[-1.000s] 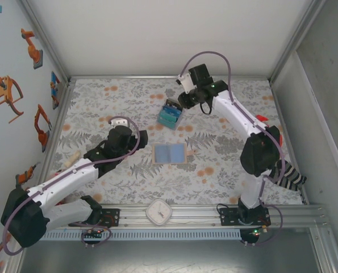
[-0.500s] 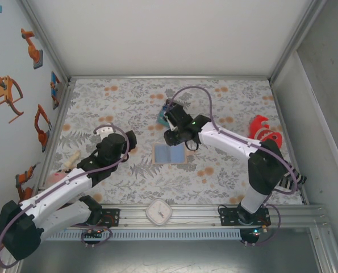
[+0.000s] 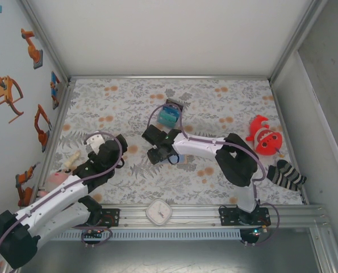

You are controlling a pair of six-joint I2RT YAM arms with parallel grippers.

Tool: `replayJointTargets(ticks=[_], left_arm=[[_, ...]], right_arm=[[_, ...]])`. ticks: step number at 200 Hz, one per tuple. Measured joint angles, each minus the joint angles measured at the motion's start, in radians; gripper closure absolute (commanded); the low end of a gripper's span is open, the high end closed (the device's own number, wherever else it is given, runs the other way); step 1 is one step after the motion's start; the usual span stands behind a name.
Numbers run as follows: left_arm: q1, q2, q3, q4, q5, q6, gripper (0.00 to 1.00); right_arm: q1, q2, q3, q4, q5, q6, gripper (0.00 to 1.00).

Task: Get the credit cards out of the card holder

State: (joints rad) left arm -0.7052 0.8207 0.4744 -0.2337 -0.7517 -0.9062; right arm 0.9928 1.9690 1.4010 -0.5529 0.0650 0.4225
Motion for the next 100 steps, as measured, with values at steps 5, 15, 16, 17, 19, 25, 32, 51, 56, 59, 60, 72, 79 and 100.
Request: replayJointTargets(ticks=[5, 15, 16, 17, 19, 25, 32, 51, 56, 59, 60, 72, 79, 100], left_arm=[[0.0, -0.006, -0.004, -0.004, -0.004, -0.007, 0.03], [0.0, -0.019, -0.01, -0.015, -0.013, -0.018, 0.03], [0.0, -0.019, -0.011, -0.015, -0.013, -0.019, 0.03], [0.0, -0.021, -0.011, -0.016, -0.014, -0.02, 0.03], [0.0, -0.024, -0.012, -0.018, -0.015, -0.023, 0.03], [0.0, -0.03, -0.013, -0.024, -0.018, -0.027, 0.03], [0.0, -0.036, -0.014, -0.027, -0.019, -0.031, 0.03], [0.0, -0.05, -0.014, -0.037, -0.026, -0.037, 0.03], [0.0, -0.052, -0.014, -0.04, -0.027, -0.039, 0.03], [0.0, -0.054, -0.014, -0.042, -0.027, -0.039, 0.03], [0.0, -0.054, -0.014, -0.042, -0.027, -0.04, 0.03], [0.0, -0.058, -0.014, -0.048, -0.029, -0.043, 0.03], [0.0, -0.059, -0.014, -0.052, -0.031, -0.045, 0.03], [0.0, -0.061, -0.014, -0.057, -0.034, -0.045, 0.03]], right_arm=[[0.0, 0.004, 0.005, 0.0, 0.0, 0.0, 0.44], [0.0, 0.012, 0.014, -0.001, 0.001, -0.001, 0.45], [0.0, 0.012, 0.014, -0.002, 0.001, -0.001, 0.45], [0.0, 0.013, 0.016, -0.003, 0.002, -0.001, 0.45], [0.0, 0.014, 0.018, -0.003, 0.002, -0.001, 0.45], [0.0, 0.018, 0.023, -0.005, 0.005, -0.002, 0.45], [0.0, 0.022, 0.029, -0.009, 0.007, -0.003, 0.45], [0.0, 0.025, 0.037, -0.012, 0.017, -0.003, 0.46], [0.0, 0.025, 0.037, -0.013, 0.019, -0.003, 0.46], [0.0, 0.025, 0.037, -0.013, 0.02, -0.003, 0.46], [0.0, 0.026, 0.037, -0.013, 0.021, -0.003, 0.46], [0.0, 0.029, 0.037, -0.017, 0.023, -0.003, 0.47], [0.0, 0.032, 0.037, -0.018, 0.024, -0.003, 0.47], [0.0, 0.047, 0.037, -0.018, 0.026, 0.001, 0.48]])
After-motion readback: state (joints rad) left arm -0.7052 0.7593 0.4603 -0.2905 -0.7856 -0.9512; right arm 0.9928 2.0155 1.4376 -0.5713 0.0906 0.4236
